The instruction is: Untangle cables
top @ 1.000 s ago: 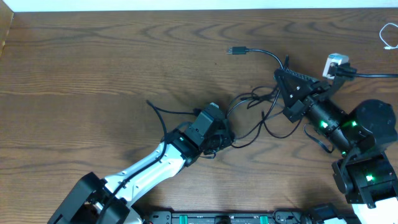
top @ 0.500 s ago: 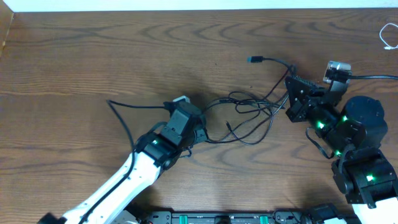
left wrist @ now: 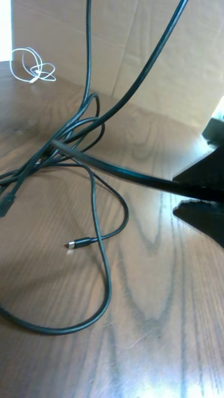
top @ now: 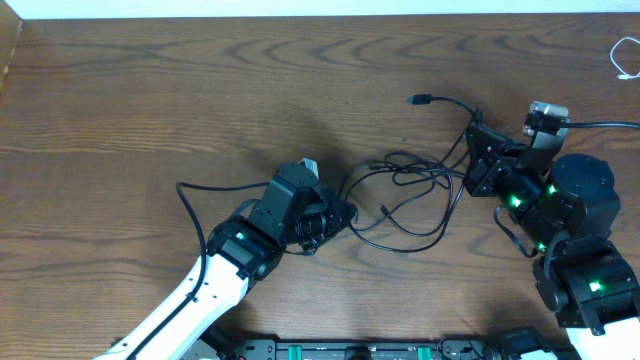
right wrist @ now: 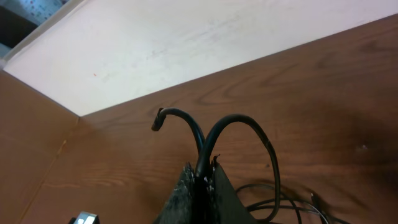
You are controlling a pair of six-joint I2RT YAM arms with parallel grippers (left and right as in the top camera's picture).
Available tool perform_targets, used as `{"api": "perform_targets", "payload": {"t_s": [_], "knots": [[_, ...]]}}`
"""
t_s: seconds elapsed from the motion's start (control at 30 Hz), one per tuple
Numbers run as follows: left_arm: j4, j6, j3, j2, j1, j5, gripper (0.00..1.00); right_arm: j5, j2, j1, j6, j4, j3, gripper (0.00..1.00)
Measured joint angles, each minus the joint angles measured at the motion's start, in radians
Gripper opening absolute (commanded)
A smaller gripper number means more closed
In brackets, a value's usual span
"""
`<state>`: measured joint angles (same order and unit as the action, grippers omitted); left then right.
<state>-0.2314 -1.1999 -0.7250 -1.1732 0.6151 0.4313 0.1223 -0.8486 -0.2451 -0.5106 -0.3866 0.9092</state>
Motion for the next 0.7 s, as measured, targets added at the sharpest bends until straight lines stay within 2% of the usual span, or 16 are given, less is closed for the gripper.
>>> {"api": "perform_targets", "payload": {"t_s": [0.1,0.13,0.17,0.7], "knots": [[0.000,-0.054,0.000,0.000,0.000,0.021,0.27,-0.001,0.000,0.000,0.000,-0.005,0.000,0.01],[0.000,-0.063,0.000,0.000,0.000,0.026,0.09,-0.001,0.000,0.000,0.000,-0.005,0.000,0.01],[0.001,-0.074,0.000,0.000,0.000,0.032,0.08,-0.002,0.000,0.000,0.000,-0.006,0.000,0.01],[0.010,-0.106,0.000,0.000,0.000,0.042,0.07,-0.006,0.000,0.000,0.003,-0.014,0.000,0.01]]}}
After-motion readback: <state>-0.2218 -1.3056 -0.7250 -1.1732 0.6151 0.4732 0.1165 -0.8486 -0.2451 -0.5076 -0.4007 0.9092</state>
